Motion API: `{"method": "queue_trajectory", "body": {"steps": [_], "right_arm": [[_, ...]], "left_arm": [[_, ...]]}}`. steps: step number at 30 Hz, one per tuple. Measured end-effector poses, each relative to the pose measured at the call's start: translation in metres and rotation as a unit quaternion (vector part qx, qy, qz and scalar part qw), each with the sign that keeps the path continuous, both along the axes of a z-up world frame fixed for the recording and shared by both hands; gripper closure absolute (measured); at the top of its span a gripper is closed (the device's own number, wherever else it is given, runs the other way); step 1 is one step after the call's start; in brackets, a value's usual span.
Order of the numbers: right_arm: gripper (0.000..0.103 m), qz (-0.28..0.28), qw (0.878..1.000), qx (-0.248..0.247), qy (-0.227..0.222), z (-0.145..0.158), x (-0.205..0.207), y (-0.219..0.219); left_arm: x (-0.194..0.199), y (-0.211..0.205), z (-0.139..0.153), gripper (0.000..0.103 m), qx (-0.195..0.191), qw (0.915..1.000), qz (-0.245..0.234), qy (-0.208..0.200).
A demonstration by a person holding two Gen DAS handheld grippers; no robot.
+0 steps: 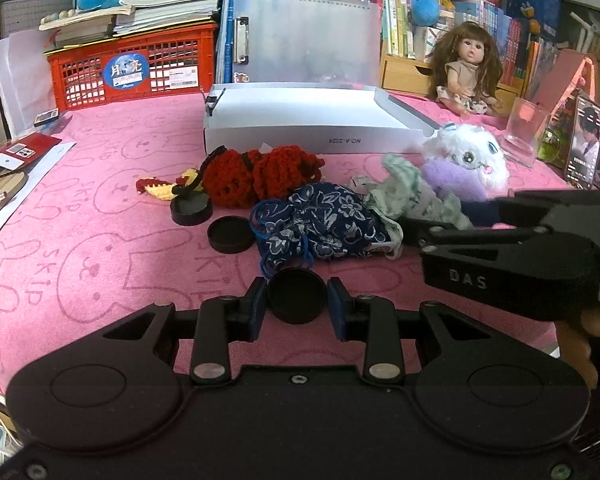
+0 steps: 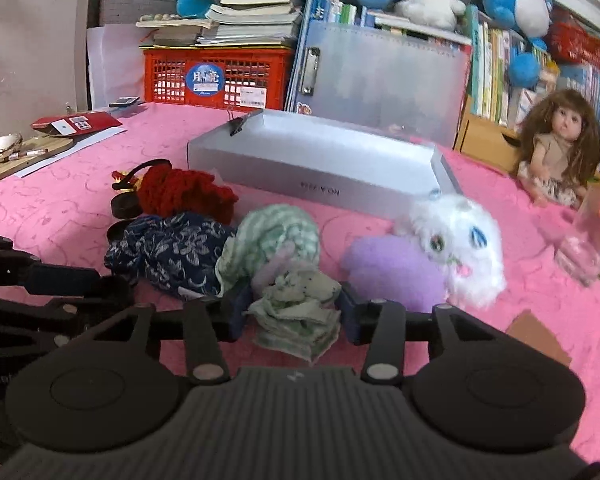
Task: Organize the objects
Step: 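Grasp the green plaid cloth with the right gripper while the left gripper grasps a black round lid, then carry the cloth with the right gripper while the left gripper carries the lid over the white box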
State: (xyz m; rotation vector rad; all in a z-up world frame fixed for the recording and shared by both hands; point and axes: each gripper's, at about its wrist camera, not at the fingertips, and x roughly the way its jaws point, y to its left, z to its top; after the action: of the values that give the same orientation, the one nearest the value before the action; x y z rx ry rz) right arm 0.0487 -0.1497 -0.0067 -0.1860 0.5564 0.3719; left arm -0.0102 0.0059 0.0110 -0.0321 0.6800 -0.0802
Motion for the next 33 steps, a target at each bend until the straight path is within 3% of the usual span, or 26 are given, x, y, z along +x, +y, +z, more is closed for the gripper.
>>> {"method": "queue_trajectory", "body": {"steps": [4,24,33], "right_arm": [[0.061,-0.006,1.000,0.014,-0.002,0.005,-0.007,-0.005],[0.061,-0.052,0.996,0.060,-0.041,0.045,-0.014,-0.030],[0.061,-0.079,0.993,0.075,-0.032,0.051,-0.006,-0.047]], "left_arm": [[0.000,0.001,0.002,0.073,-0.001,1.0000,0.003,-0.006],[-0.008,0.017,0.039,0.073,-0.019,0.9978,0.013,-0.062],[0.009,0.034,0.048,0.073,-0.025,0.9976,0.032,-0.056]]}}
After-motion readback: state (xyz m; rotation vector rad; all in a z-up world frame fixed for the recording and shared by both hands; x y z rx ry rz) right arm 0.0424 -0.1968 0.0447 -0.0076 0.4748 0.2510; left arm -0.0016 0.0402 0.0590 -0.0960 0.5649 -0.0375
